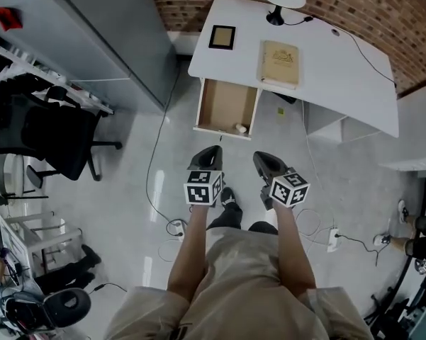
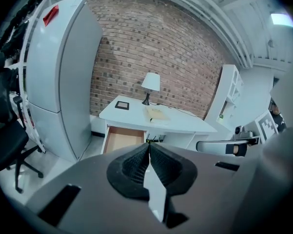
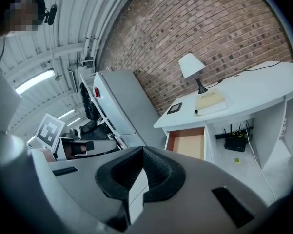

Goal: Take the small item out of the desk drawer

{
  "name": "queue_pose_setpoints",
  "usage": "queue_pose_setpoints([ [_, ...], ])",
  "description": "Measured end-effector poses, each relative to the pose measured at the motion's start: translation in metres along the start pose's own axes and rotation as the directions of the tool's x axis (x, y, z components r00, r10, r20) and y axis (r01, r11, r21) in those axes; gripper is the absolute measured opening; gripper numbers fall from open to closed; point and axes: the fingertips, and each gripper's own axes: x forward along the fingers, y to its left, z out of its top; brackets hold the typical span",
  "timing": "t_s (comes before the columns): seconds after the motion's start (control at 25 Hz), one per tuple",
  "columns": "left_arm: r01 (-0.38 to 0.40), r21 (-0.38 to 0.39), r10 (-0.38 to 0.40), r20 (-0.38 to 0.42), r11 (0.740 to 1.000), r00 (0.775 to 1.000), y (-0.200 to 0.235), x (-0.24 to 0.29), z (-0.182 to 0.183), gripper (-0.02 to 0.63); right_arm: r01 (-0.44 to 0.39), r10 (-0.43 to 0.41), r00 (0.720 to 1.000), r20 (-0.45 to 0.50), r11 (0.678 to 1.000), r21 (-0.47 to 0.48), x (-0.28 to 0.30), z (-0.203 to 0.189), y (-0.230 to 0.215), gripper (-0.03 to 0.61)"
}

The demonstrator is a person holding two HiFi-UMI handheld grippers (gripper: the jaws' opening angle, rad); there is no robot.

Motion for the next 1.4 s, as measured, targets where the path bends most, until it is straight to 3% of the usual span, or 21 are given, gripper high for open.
queue_pose_setpoints([
  [0.56, -0.019, -0.051, 0.018, -0.019, 0.999, 1.0, 0.056, 0.042, 0.006, 0.021, 0.009, -0.012, 0.995, -0.096, 0.999, -0.034, 0.086, 0.024, -0.041, 0.025],
  [0.88, -0.079, -0.107, 0.076, -0.028, 0.991, 0.997, 0.08, 0.067, 0.006, 0.021, -0.006, -0.004, 0.983, -0.183, 0.999, -0.051, 0.132, 0.023, -0.073, 0.025],
  [1.16, -0.065, -0.085, 0.058, -0.088, 0.994, 0.994, 0.076, 0.102, 0.003, 0.021, -0.01, -0.007, 0.964, -0.266, 0.998, -0.061, 0.168, 0.029, -0.121, 0.025],
  [1.4, -0.014, -0.069, 0.001, -0.181, 0.997, 0.983, 0.065, 0.149, -0.022, 0.021, -0.022, 0.007, 0.947, -0.321, 0.999, -0.042, 0.181, 0.017, -0.155, 0.025],
])
